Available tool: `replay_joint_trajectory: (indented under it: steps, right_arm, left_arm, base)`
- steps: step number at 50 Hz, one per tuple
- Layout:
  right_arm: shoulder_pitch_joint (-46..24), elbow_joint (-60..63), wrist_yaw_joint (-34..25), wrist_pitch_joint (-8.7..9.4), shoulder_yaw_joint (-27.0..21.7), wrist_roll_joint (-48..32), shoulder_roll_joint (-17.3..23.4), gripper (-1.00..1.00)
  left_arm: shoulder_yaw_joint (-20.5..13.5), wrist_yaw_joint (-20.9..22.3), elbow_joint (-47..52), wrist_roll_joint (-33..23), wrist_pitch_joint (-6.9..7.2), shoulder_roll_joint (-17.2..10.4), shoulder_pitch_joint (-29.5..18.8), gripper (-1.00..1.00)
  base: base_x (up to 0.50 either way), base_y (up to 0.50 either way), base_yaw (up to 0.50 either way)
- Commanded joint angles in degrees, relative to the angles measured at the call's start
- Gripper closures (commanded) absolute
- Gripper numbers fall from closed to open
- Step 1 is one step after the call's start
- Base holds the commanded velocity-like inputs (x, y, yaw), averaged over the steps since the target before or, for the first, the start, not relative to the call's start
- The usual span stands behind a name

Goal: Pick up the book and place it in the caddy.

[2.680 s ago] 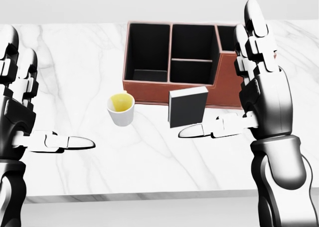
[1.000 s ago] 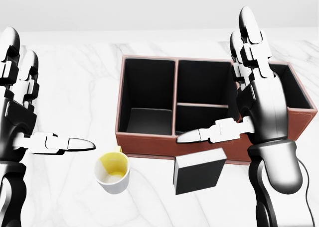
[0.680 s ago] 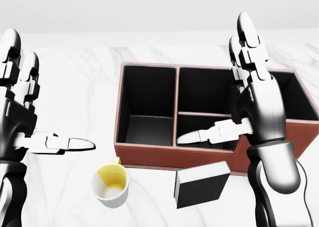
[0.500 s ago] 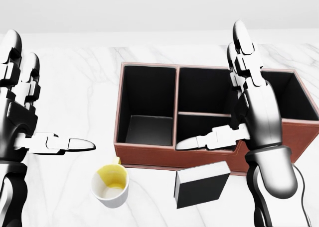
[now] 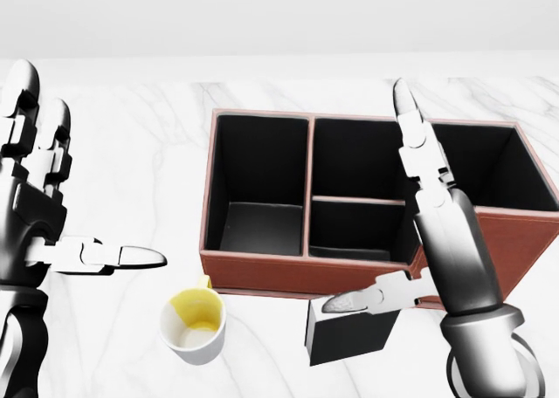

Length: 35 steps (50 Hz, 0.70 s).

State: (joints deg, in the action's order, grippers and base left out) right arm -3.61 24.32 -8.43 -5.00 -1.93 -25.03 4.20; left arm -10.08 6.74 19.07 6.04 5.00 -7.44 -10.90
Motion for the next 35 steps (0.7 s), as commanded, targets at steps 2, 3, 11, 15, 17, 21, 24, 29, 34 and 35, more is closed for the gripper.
replay_joint_trajectory:
  steps: [2, 3, 11, 15, 17, 21, 24, 29, 34, 35]
  right_arm:
    - [2.55, 2.93, -1.68, 0.0, -0.66, -6.47, 0.11, -0.94]
    - [2.66, 3.15, -1.7, 0.0, -0.65, -6.82, 0.06, -0.93]
    - [4.16, 4.72, -2.71, 0.0, -0.14, -8.31, -0.32, -0.73]
    - [5.05, 5.09, -3.06, 0.0, 0.2, -9.41, -0.44, -0.56]
    - [5.63, 4.95, -3.16, 0.0, 0.48, -10.13, -0.42, -0.51]
    - [6.8, 5.77, -3.86, 0.0, 0.93, -11.13, -0.62, -0.44]
    - [7.53, 6.03, -4.23, 0.0, 1.02, -11.62, -0.58, -0.44]
    - [8.66, 6.19, -4.8, 0.0, 0.88, -12.42, -0.54, -0.46]
    - [10.4, 4.36, -4.66, 0.0, 0.34, -14.52, -0.06, -0.47]
    - [10.59, 4.0, -4.61, 0.0, 0.17, -14.91, -0.02, -0.48]
  left_arm:
    - [-0.1, -0.01, -0.76, 0.21, 0.0, -0.04, -0.05, -1.0]
    - [-0.1, -0.02, -0.79, 0.22, 0.0, -0.06, -0.06, -1.0]
    - [-0.05, -0.11, -0.95, 0.31, 0.0, -0.07, -0.1, -1.0]
    - [-0.09, -0.13, -1.26, 0.42, 0.0, -0.08, -0.12, -1.0]
    - [-0.1, -0.15, -1.17, 0.47, 0.0, -0.07, -0.06, -1.0]
    - [-0.09, -0.13, -0.91, 0.46, 0.0, -0.06, 0.14, -1.0]
    - [-0.18, -0.14, -0.89, 0.51, 0.0, -0.09, 0.09, -1.0]
    - [-0.14, -0.12, -0.74, 0.47, 0.0, -0.07, 0.18, -1.0]
    - [-0.15, -0.09, -0.52, 0.48, 0.0, -0.06, 0.19, -1.0]
    - [-0.14, -0.1, -0.55, 0.45, 0.0, -0.06, 0.18, -1.0]
  base:
    - [0.0, 0.0, 0.0]
    - [0.0, 0.0, 0.0]
    - [0.0, 0.0, 0.0]
    - [0.0, 0.0, 0.0]
    - [0.0, 0.0, 0.0]
    - [0.0, 0.0, 0.0]
    - [0.0, 0.0, 0.0]
    - [0.0, 0.0, 0.0]
    - [0.0, 0.0, 0.0]
    - [0.0, 0.0, 0.0]
